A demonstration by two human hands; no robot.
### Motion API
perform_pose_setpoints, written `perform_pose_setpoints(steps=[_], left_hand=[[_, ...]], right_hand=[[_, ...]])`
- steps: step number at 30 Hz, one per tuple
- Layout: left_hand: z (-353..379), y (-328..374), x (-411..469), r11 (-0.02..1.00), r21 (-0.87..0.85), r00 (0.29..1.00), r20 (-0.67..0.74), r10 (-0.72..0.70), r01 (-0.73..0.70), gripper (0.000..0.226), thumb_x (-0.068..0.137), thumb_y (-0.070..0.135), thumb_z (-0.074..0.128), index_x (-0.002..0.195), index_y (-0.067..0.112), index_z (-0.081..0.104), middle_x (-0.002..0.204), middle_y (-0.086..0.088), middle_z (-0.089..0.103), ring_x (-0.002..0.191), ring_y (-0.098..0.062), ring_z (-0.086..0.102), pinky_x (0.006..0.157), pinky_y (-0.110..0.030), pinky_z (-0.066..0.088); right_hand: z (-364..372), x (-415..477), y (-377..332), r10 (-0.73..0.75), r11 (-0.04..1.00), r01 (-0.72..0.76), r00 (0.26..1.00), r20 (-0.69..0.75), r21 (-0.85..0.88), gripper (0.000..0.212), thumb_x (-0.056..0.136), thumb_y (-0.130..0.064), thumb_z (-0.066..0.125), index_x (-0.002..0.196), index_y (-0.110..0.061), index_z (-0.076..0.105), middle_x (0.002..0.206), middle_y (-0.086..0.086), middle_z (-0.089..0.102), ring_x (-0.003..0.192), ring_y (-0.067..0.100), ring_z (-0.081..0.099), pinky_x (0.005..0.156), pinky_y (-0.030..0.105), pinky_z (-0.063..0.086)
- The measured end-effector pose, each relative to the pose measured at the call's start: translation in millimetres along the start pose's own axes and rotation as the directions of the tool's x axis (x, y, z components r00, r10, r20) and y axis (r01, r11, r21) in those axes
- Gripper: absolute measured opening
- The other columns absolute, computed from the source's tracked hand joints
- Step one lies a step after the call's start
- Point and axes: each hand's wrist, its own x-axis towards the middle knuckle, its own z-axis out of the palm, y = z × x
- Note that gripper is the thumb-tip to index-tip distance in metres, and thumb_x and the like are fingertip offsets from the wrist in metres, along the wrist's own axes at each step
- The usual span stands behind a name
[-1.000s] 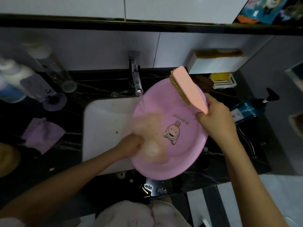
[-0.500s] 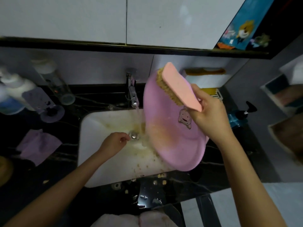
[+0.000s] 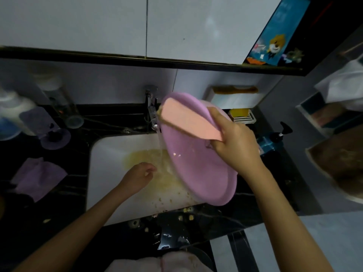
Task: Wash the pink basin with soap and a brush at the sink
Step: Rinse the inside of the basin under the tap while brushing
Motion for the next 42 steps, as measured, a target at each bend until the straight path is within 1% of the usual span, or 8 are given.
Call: perform_pose_setpoints(steps=[5,8,11,16,21,28,34,42], left_hand=[[3.4,-2.9,-5.9,0.996,0.088,1.000,-0.015,0.027,-0.026,0.048,0.092,0.016,0.054,0.138,0.010,0.043,0.144,-0.008,0.041,0.130,-0.020,0.041,0.104,-0.024,0.032],[15.0,-3.3,-11.4,0.971,0.240,0.997,0.077,-0.006,-0.013,0.072,0.089,0.051,0.040,0.148,0.012,0.025,0.157,-0.002,0.015,0.144,-0.016,0.016,0.115,-0.027,0.012],[34.7,-5.4,-13.4,0.873,0.486,0.975,0.208,-0.076,-0.036,0.087,0.077,0.058,0.010,0.151,0.011,0.011,0.159,-0.004,0.000,0.146,-0.015,0.000,0.116,-0.035,-0.004],[62.2,-8.2,8.5,0.663,0.741,0.976,0.207,-0.068,-0.111,0.064,0.097,0.034,0.019,0.149,0.003,-0.001,0.157,-0.011,-0.010,0.146,-0.022,-0.005,0.113,-0.037,-0.018],[50.9,-10.1,70.3,0.594,0.791,0.987,0.070,0.147,-0.145,0.061,0.086,0.026,0.031,0.142,0.004,0.037,0.150,-0.012,0.033,0.136,-0.025,0.038,0.118,-0.039,-0.006],[108.5,-2.4,47.6,0.736,0.656,0.986,0.100,0.137,-0.168,0.066,0.087,0.030,0.005,0.147,0.003,0.007,0.155,-0.011,0.005,0.145,-0.025,0.011,0.117,-0.037,-0.010],[43.0,-20.3,100.8,0.507,0.853,0.961,-0.025,0.274,-0.122,0.056,0.092,0.026,0.025,0.147,0.012,0.028,0.153,-0.007,0.026,0.140,-0.024,0.030,0.115,-0.047,0.000],[94.9,-11.1,56.4,0.639,0.690,0.934,0.172,0.313,-0.341,0.063,0.085,0.026,0.026,0.145,0.003,0.030,0.151,-0.014,0.030,0.138,-0.029,0.034,0.116,-0.041,0.010]], right_hand=[[17.8,-3.4,14.4,0.450,0.676,-0.353,0.893,0.017,0.647,0.044,0.080,0.006,0.059,0.122,-0.007,0.060,0.091,-0.004,0.064,0.070,-0.003,0.057,0.057,0.011,0.048],[31.1,-8.1,19.7,0.595,0.443,-0.457,0.793,0.128,0.771,0.032,0.079,0.010,0.056,0.089,-0.019,0.064,0.076,-0.004,0.063,0.066,0.008,0.061,0.065,0.029,0.055],[40.9,-16.3,24.5,0.602,0.376,-0.484,0.776,0.189,0.790,0.030,0.082,0.007,0.056,0.097,-0.017,0.066,0.087,-0.001,0.068,0.081,0.014,0.067,0.078,0.032,0.057],[45.7,-24.7,27.1,0.512,0.497,-0.478,0.835,0.200,0.724,0.043,0.085,0.006,0.057,0.125,-0.007,0.059,0.092,-0.006,0.067,0.076,-0.006,0.064,0.067,0.009,0.050],[48.5,-24.5,29.5,0.513,0.539,-0.512,0.829,0.221,0.669,0.051,0.084,0.006,0.055,0.130,-0.015,0.056,0.094,-0.018,0.062,0.077,-0.013,0.061,0.064,0.006,0.049],[49.2,-23.1,24.5,0.521,0.622,-0.517,0.834,0.182,0.588,0.059,0.084,0.002,0.054,0.135,-0.027,0.050,0.101,-0.008,0.065,0.083,0.006,0.064,0.070,0.024,0.056],[46.6,-21.2,19.6,0.499,0.682,-0.521,0.845,0.194,0.514,0.063,0.084,0.000,0.054,0.140,-0.027,0.044,0.117,0.001,0.064,0.095,0.016,0.064,0.070,0.025,0.056],[46.2,-18.1,11.2,0.517,0.696,-0.552,0.829,0.213,0.459,0.060,0.082,-0.005,0.054,0.137,-0.027,0.045,0.107,0.003,0.066,0.086,0.020,0.064,0.069,0.042,0.058]])
